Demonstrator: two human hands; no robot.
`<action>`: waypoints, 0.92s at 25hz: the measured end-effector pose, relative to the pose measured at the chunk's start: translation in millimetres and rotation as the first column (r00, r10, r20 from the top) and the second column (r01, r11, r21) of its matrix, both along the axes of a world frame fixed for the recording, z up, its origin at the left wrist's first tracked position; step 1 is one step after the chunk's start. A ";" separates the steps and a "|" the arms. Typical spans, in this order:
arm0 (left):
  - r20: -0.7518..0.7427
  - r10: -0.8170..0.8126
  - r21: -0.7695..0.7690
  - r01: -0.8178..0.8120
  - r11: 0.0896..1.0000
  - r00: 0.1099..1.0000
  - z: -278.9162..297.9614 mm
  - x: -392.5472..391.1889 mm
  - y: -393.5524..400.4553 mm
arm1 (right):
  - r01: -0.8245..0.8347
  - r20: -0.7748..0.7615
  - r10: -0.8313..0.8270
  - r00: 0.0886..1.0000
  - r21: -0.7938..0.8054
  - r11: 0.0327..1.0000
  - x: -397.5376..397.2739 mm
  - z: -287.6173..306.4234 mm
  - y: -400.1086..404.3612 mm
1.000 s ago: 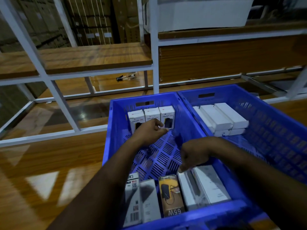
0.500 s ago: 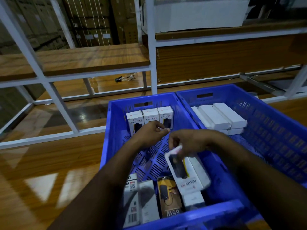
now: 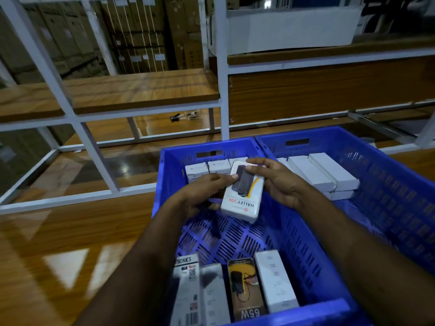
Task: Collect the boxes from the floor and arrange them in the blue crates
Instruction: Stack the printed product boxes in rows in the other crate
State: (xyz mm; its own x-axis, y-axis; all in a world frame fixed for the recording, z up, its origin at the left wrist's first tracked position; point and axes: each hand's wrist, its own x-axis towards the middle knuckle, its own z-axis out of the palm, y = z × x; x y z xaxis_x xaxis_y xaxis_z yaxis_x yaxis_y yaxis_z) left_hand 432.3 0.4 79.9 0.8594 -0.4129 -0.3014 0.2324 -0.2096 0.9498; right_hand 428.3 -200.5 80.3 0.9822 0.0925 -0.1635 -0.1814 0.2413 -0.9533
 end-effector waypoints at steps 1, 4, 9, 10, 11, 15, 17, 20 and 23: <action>-0.002 0.009 -0.019 -0.009 1.000 1.000 2.7 -1.2 0.5 | 0.024 -0.004 -0.024 1.000 0.036 0.999 0.4 -1.3 1.1; 0.005 0.100 -0.114 -0.099 0.989 0.995 6.0 0.9 2.4 | 0.014 -0.047 -0.010 0.999 0.095 0.995 -1.7 -4.5 5.8; 0.007 0.165 -0.187 -0.160 0.969 0.986 8.1 4.8 9.6 | -0.007 -0.046 0.010 0.999 0.059 0.998 -8.0 -7.3 11.2; 0.004 0.131 -0.179 -0.128 0.976 0.991 7.9 3.9 10.5 | 0.015 -0.043 -0.013 0.999 0.065 0.998 -6.4 -7.5 11.0; -0.007 0.087 -0.154 -0.087 0.984 0.996 7.7 2.7 10.7 | 0.040 -0.042 -0.037 0.998 0.079 0.996 -4.3 -8.0 10.6; -0.053 0.014 -0.064 -0.017 0.998 0.999 -0.4 5.3 11.0 | 0.125 -0.071 -0.116 0.991 0.137 0.983 2.1 -10.8 5.9; -0.057 0.112 -0.121 -0.119 0.986 0.992 0.9 8.3 10.7 | 0.124 -0.073 -0.115 0.991 0.139 0.983 2.4 -11.0 3.4; -0.051 0.276 -0.283 -0.279 0.918 0.960 3.6 12.5 9.3 | 0.025 -0.097 -0.020 0.995 0.057 0.998 -1.8 -11.5 1.5; -0.041 0.423 -0.349 -0.410 0.843 0.905 2.2 19.1 13.2 | -0.135 -0.156 0.133 0.979 -0.005 0.991 -9.8 -9.8 8.9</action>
